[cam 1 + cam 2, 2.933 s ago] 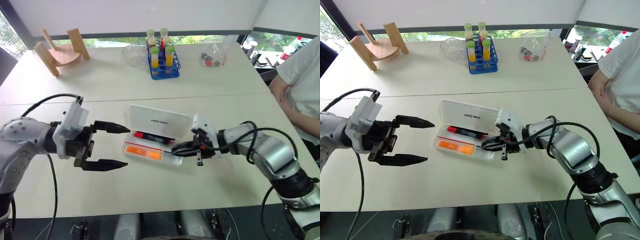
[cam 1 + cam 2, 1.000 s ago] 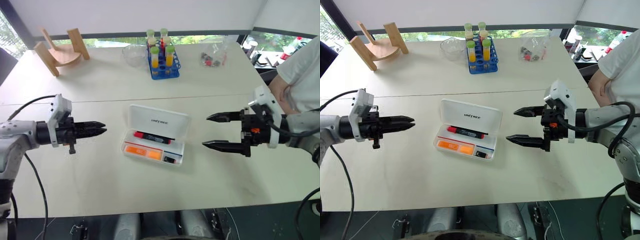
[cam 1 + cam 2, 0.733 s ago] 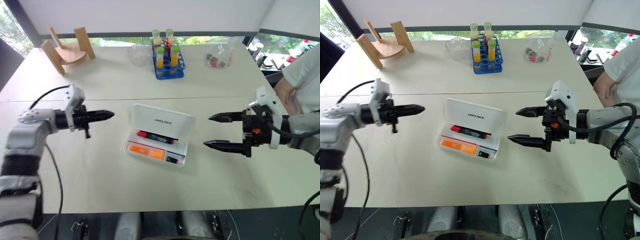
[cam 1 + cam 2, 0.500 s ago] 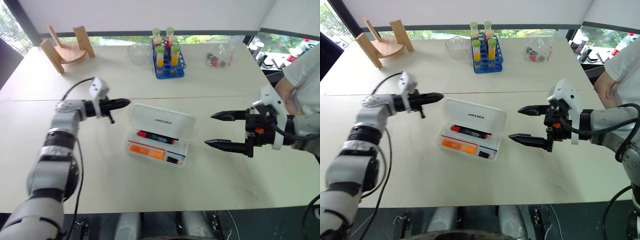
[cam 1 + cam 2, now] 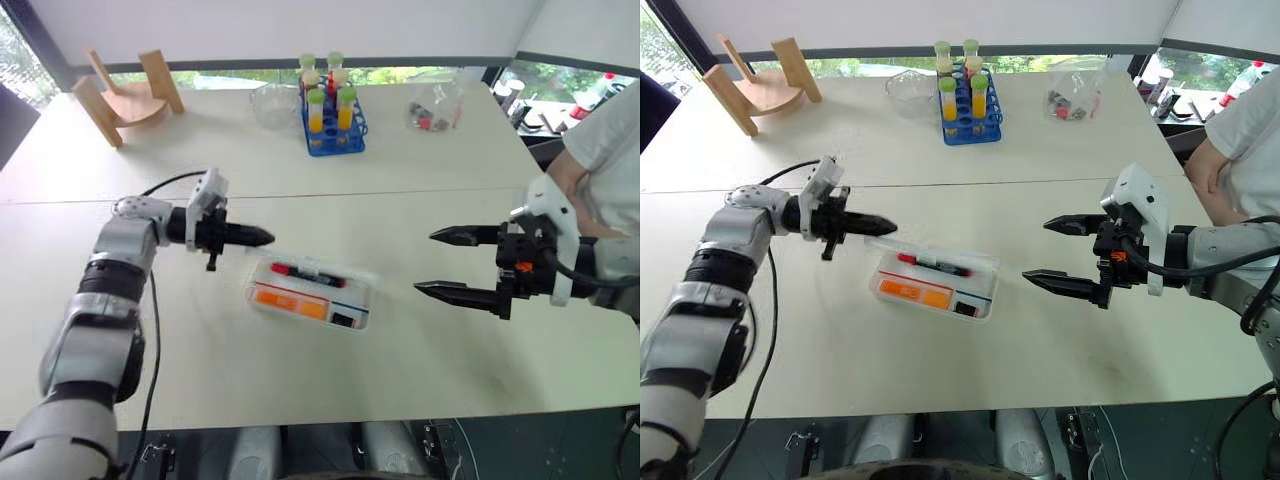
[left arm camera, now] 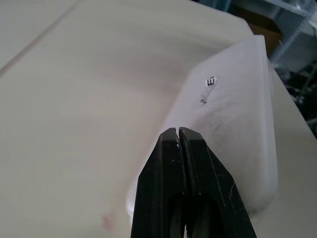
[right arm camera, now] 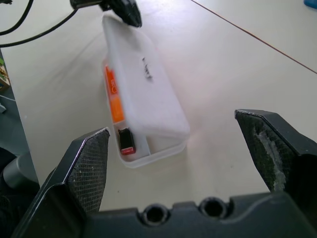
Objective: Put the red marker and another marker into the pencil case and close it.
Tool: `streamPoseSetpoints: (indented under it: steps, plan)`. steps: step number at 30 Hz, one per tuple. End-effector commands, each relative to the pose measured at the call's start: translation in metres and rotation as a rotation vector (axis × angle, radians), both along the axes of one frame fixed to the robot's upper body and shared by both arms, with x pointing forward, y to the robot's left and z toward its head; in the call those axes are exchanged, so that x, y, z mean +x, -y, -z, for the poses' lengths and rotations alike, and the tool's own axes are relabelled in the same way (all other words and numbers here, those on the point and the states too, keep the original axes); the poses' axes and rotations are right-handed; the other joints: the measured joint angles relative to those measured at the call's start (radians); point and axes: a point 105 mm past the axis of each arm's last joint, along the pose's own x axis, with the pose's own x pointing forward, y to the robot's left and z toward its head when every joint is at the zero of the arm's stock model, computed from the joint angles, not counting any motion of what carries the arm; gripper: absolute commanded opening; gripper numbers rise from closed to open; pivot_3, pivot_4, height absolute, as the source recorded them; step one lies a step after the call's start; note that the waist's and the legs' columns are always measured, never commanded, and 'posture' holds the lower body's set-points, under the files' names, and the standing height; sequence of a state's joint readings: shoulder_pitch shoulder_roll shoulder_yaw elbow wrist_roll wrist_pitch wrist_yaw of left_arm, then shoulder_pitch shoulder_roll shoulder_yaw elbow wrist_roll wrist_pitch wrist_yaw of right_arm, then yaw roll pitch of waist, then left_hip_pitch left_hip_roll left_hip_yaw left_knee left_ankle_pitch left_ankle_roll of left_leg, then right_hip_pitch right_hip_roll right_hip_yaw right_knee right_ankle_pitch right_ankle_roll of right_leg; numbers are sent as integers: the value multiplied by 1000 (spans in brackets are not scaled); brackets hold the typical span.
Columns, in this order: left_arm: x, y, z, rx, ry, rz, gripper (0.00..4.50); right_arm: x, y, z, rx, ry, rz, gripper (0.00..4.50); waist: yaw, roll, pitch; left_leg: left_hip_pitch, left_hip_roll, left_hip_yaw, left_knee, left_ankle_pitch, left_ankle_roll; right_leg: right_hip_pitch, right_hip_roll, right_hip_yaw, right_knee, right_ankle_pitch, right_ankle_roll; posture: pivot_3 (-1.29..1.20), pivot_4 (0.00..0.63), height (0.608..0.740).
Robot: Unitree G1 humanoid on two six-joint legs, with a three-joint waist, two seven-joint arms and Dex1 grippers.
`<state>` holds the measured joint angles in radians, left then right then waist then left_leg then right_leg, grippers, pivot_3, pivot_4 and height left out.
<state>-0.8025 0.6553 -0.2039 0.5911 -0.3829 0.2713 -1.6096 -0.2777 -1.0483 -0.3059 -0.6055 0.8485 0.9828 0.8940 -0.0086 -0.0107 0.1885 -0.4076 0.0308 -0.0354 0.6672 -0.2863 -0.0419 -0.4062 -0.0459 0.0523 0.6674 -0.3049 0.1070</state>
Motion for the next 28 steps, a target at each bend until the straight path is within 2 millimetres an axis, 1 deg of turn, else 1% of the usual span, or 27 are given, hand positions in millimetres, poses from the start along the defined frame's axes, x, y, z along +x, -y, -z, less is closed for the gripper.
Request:
streamPoseSetpoints:
  steps: [1,3,4,5,6,7,9,10,12,13,15,16,17,18,22,28]
  plan:
    - [-10,12,9,35,-2,60,28,-3,-3,-8,-9,53,-17,4500,1,0,0,0,0,0,0,0,0,1,0,0,0,0,0,0,150,740]
    - [-15,15,30,102,-13,54,28,-2,-4,-7,-12,55,-16,4500,-2,0,0,0,0,0,1,0,0,1,0,0,0,0,0,0,150,740]
    - [-15,14,43,146,-16,33,28,-2,-4,-6,-16,55,-17,4500,-3,0,0,0,0,0,1,0,0,1,0,0,0,0,0,0,150,740]
    - [-17,12,55,185,-22,23,28,-1,-4,-6,-20,56,-17,4500,-3,0,0,0,0,0,1,0,0,1,0,0,0,0,0,0,150,740]
    - [-18,10,61,208,-24,17,28,-1,-4,-5,-22,57,-18,4500,-3,0,-1,1,0,0,0,0,0,1,0,0,0,0,0,0,150,740]
    - [-21,4,71,251,-25,16,28,0,-4,-5,-22,57,-17,4500,-3,2,-2,1,0,0,0,0,0,1,1,0,0,0,0,0,150,740]
    - [-24,-9,82,311,-25,-15,28,2,-3,-5,-25,60,-12,4500,-5,4,-4,4,0,0,0,0,0,4,1,0,0,0,0,0,150,740]
    - [-24,-14,81,309,-24,-32,28,3,-4,-4,-25,60,-12,4500,-7,4,-4,7,0,1,0,0,0,7,1,1,0,0,0,0,150,740]
    - [-20,-17,69,255,-12,-80,28,4,-5,-4,-26,60,-18,4500,-12,5,-5,19,0,2,-3,-1,1,17,1,1,-2,0,0,0,150,740]
    - [-18,-17,62,224,-5,-103,28,4,-6,-3,-24,58,-23,4500,-12,6,-5,21,1,2,-3,-1,1,19,1,2,-1,0,0,0,150,740]
    - [-20,-20,19,70,-2,-188,28,5,-5,-1,-22,44,-28,4500,-15,6,-5,21,1,2,-3,-1,1,18,2,2,-1,0,0,0,150,740]
    - [-28,-23,2,26,4,-207,28,6,-5,1,-23,37,-31,4500,-19,5,-4,19,2,2,-3,-1,1,17,2,2,-1,0,0,0,150,740]
    - [-37,-26,-10,5,0,-213,28,6,-5,3,-24,29,-36,4500,-21,4,-4,18,2,2,-3,-1,1,15,2,2,0,0,0,0,150,740]
    - [-45,-28,-17,-3,6,-223,28,5,-5,4,-20,19,-43,4500,-21,2,-3,16,2,1,-3,-1,1,13,2,2,0,0,0,0,150,740]
    - [-71,-41,-28,20,6,-309,28,2,-2,13,-26,-19,-57,4500,-8,3,-3,15,2,1,-4,-1,1,13,1,2,-2,0,0,0,150,740]
    - [-104,-59,-32,33,7,-447,28,-3,1,26,-26,-69,-74,4500,-5,1,-2,15,1,2,-4,-1,1,14,-1,2,-3,0,0,0,150,740]
